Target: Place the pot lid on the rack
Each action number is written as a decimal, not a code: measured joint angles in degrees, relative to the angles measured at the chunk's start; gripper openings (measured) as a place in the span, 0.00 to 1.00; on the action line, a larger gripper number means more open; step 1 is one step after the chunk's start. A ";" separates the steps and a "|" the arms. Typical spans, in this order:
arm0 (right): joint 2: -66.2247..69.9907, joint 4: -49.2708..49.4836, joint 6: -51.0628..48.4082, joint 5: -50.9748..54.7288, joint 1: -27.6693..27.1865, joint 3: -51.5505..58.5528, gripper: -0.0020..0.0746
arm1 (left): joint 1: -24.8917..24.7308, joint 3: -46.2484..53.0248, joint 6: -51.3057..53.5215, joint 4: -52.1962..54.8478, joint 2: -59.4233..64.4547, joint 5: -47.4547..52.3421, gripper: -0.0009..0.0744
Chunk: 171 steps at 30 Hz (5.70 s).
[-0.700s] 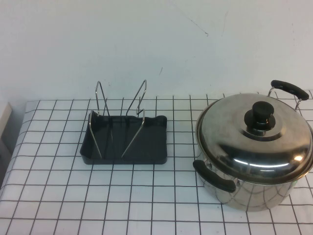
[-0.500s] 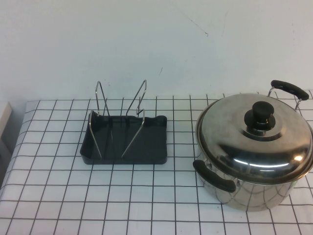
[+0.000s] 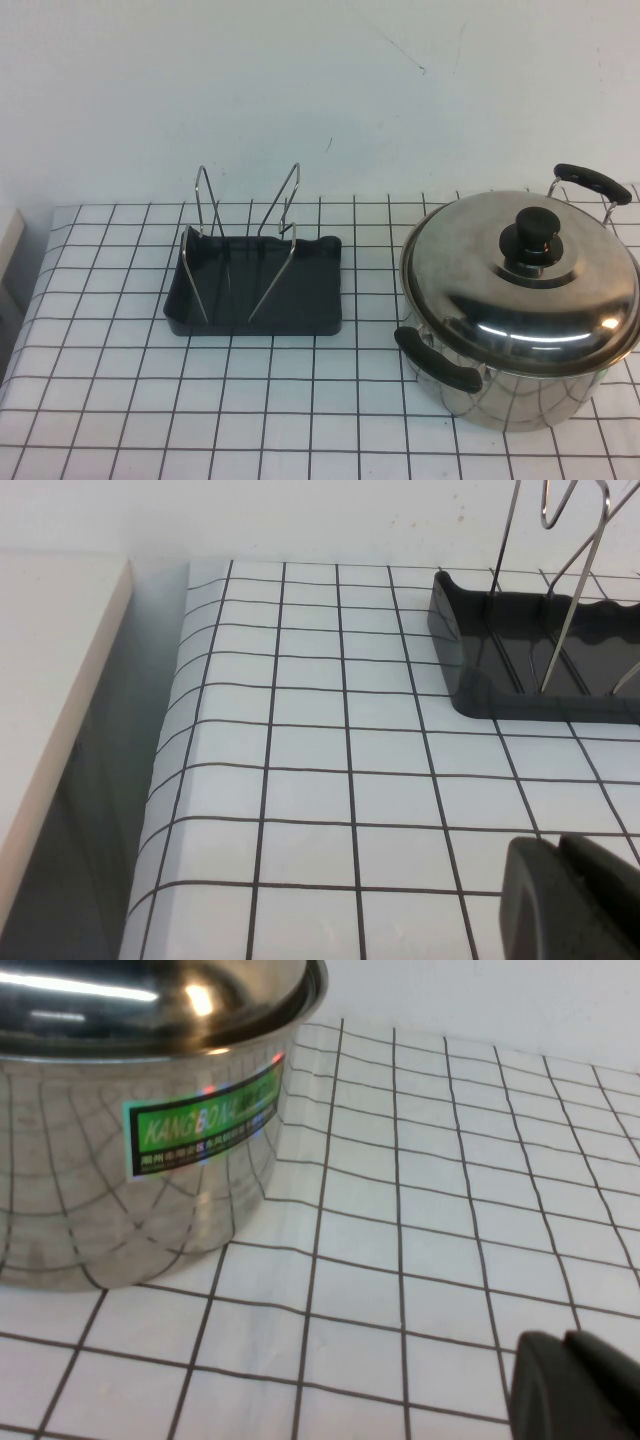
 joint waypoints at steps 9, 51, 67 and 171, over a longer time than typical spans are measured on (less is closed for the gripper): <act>0.00 -0.56 -0.15 0.00 0.00 0.00 0.02 | 0.00 0.11 0.26 0.51 0.00 -1.57 0.01; 8.17 -21.86 35.35 -20.34 0.00 -17.12 0.02 | 0.00 -9.01 -14.39 21.09 -0.13 -24.11 0.01; 50.81 -56.95 59.88 -66.43 0.00 -23.15 0.02 | 0.00 -6.72 -23.08 23.04 -0.13 -26.53 0.01; 86.40 -40.61 39.40 -84.77 48.71 -47.74 0.49 | 0.00 -6.37 -127.40 54.50 12.24 -64.70 0.21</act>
